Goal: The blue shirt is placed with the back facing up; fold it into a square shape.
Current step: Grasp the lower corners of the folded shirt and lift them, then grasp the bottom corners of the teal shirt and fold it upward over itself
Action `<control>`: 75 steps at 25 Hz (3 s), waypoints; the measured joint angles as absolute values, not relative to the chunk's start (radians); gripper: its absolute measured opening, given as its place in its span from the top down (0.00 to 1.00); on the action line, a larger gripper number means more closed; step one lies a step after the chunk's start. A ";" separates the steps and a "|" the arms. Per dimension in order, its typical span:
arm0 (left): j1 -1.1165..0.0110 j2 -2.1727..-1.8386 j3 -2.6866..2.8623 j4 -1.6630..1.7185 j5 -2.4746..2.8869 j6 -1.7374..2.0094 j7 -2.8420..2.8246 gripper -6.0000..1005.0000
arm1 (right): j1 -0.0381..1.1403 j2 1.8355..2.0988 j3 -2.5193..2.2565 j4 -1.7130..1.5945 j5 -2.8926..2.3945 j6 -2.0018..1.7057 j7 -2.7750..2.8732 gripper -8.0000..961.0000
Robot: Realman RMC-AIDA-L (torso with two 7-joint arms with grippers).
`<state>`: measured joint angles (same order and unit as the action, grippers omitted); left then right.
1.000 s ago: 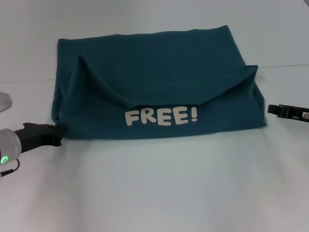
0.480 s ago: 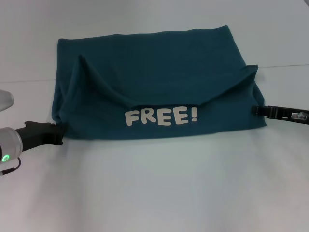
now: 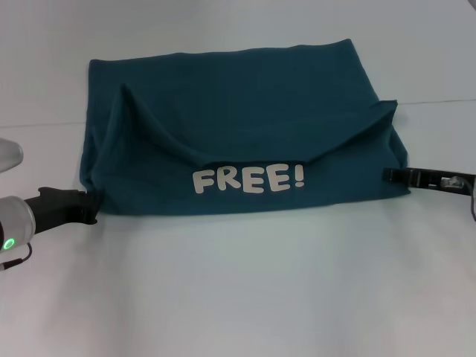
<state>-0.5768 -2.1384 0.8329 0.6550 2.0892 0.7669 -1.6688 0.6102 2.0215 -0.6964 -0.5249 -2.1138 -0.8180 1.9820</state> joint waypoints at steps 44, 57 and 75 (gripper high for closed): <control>-0.316 -2.142 0.625 0.887 2.116 1.400 -1.804 0.98 | 0.234 2.023 -0.413 -0.650 -2.018 -1.438 1.623 0.97; -0.279 -2.146 0.560 0.898 2.210 1.631 -1.786 0.97 | 0.125 2.031 -0.356 -0.645 -2.026 -1.608 1.410 0.97; -0.256 -2.146 0.511 0.898 2.307 1.764 -1.750 0.97 | 0.050 2.034 -0.237 -0.639 -2.138 -1.718 1.350 0.97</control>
